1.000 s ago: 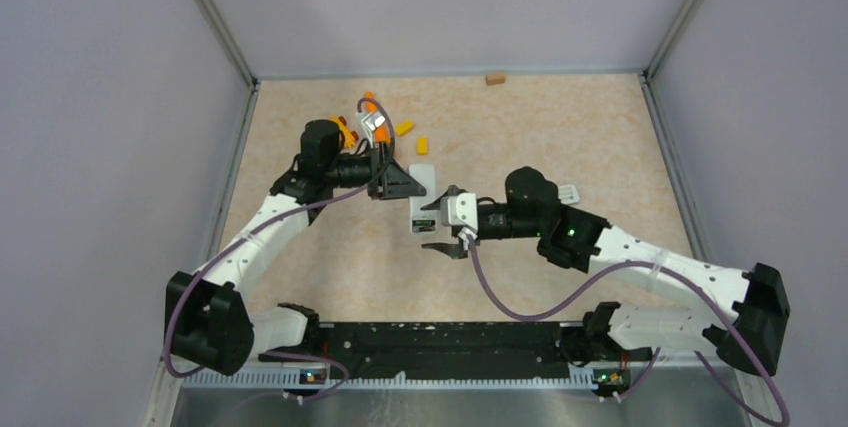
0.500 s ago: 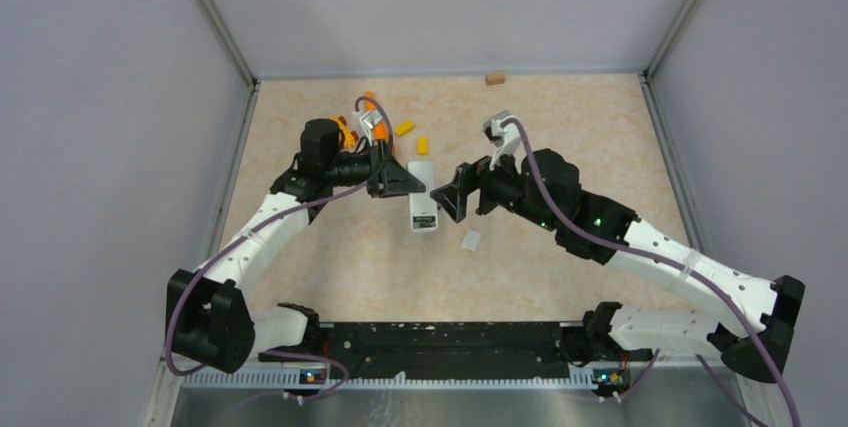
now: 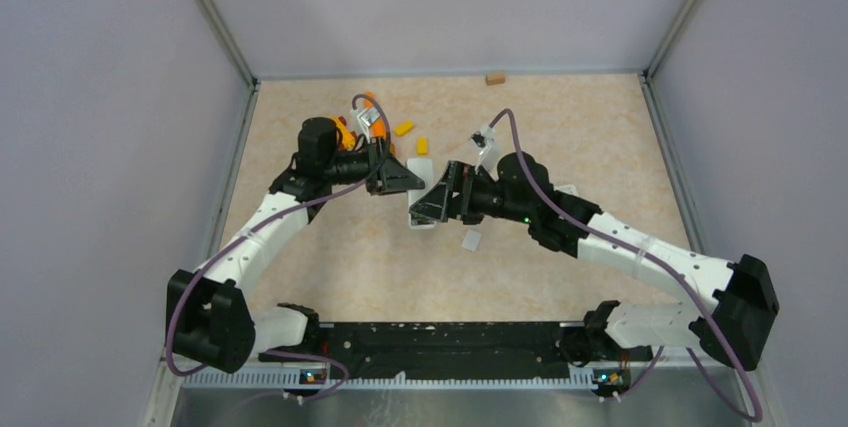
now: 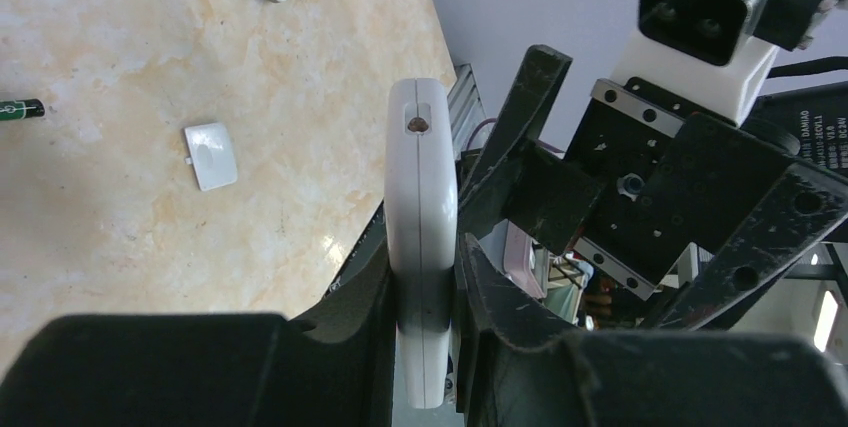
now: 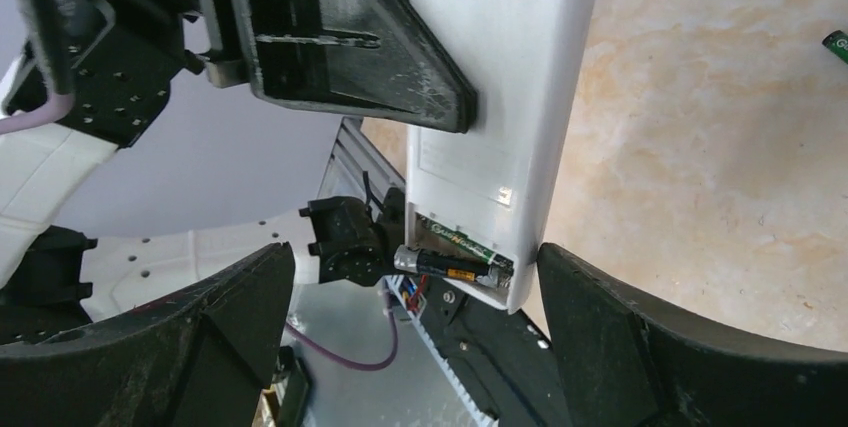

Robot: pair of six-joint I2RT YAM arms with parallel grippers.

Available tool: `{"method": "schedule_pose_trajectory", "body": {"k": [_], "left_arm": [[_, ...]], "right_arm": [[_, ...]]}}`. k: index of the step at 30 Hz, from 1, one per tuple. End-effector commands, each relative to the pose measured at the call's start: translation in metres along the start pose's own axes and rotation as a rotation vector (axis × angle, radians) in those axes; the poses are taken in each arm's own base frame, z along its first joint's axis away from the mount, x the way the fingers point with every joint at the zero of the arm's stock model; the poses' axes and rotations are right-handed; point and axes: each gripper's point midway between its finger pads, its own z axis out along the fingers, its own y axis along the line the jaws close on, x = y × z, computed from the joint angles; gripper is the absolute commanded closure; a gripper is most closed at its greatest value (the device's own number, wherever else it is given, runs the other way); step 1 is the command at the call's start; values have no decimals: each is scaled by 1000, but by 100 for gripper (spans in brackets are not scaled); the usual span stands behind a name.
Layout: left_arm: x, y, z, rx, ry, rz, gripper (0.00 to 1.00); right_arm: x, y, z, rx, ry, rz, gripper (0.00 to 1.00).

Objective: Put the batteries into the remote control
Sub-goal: Load the battery into the remote control.

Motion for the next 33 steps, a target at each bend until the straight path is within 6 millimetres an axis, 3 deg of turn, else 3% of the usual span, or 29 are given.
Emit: {"method": "schedule_pose_trajectory", "body": {"k": [1, 7, 19, 33], "left_arm": [[-8, -24, -5, 62, -14, 67, 100], [-11, -28, -6, 76, -25, 94, 100], [-11, -28, -6, 79, -24, 84, 100], [-10, -27, -6, 75, -24, 66, 100]], "right_arm": [[-4, 19, 10, -80, 26, 18, 9], [5, 3, 17, -31, 59, 10, 11], [8, 14, 17, -115, 67, -44, 30], [8, 6, 18, -82, 62, -68, 46]]}}
